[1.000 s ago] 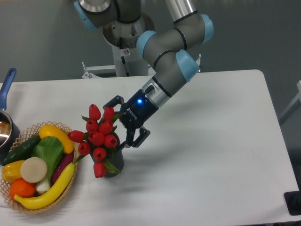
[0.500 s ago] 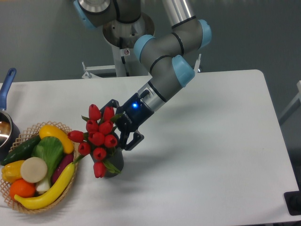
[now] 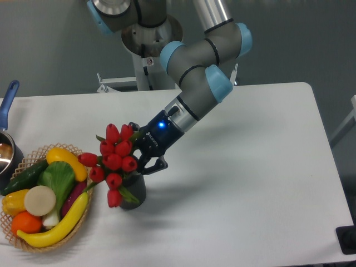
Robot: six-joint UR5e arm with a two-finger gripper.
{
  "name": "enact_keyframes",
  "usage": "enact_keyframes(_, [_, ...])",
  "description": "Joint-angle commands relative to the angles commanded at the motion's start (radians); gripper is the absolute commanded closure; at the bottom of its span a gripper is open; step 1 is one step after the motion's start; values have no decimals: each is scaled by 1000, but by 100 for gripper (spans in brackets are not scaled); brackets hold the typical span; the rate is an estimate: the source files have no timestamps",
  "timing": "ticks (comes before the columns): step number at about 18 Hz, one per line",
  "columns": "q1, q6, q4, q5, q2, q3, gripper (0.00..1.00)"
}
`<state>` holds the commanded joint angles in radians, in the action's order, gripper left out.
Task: Pick up the flowers from the vase
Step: 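Lift the gripped tulips up out of the black vase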
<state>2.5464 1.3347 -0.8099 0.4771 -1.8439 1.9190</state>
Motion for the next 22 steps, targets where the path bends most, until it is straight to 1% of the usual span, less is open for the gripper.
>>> enact_keyframes(3, [3,-66,0,-8,9,-9,60])
enact_keyframes(5, [3,-89,2,-40,14,-12,60])
enact_keyframes(11, [0,-173,0,-49,75,-23,60])
enact_keyframes(15, [5,-184,0,-49,106,-54,61])
enact_keyframes(20, [29,-190,2,-52,150,-71,61])
enact_keyframes(22, [37,-219,0,-57,161,-93,61])
